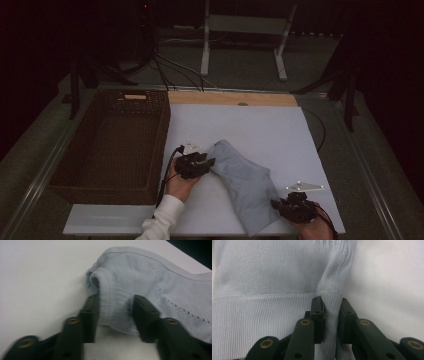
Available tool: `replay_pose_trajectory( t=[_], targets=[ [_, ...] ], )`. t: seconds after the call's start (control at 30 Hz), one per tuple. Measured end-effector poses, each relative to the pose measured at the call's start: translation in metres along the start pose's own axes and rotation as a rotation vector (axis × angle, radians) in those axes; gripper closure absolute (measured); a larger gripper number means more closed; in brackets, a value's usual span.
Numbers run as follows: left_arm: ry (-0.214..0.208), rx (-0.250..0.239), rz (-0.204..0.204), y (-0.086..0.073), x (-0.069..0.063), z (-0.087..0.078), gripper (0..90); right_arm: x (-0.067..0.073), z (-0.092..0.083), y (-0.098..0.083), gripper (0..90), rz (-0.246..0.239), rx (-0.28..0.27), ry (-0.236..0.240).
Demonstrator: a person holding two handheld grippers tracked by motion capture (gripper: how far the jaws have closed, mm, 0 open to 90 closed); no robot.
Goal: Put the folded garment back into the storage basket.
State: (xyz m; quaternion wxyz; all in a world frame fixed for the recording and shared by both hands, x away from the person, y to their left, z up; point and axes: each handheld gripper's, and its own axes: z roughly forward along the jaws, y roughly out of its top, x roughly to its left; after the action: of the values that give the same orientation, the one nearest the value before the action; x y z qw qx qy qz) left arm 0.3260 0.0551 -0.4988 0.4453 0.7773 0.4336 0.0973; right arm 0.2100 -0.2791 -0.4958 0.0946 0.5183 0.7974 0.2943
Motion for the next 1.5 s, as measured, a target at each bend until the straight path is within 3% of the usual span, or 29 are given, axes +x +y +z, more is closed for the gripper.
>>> replay_pose_trajectory(
  t=[0.2,0.5,0.67,0.9,1.07,1.23,1.5],
  targets=[
    [0.009,0.021,0.040,0.008,-0.001,0.003,87.6,0.000,0.000,0.000,77.8,0.001,0.000,0.000],
    [0.094,0.048,0.022,0.017,0.012,0.010,89.2,0.001,0.000,0.000,78.1,-0.006,0.001,0.001],
    [0.073,0.060,0.006,0.015,0.012,0.014,87.7,0.001,0.000,0.001,78.1,-0.011,0.002,0.000],
    [0.008,0.013,-0.039,0.017,0.005,0.004,51.3,0.003,0.000,0.000,78.0,-0.021,0.003,-0.011],
    [0.007,0.011,-0.040,0.015,-0.003,0.003,30.4,0.004,0.000,0.000,78.0,-0.026,0.003,-0.014],
    [0.020,0.046,-0.049,0.007,-0.001,0.012,18.2,0.004,0.000,0.000,78.0,-0.029,0.003,-0.016],
    [0.022,0.105,-0.041,-0.005,0.000,0.029,14.0,0.004,0.000,0.000,77.9,-0.034,0.002,-0.014]
  ],
)
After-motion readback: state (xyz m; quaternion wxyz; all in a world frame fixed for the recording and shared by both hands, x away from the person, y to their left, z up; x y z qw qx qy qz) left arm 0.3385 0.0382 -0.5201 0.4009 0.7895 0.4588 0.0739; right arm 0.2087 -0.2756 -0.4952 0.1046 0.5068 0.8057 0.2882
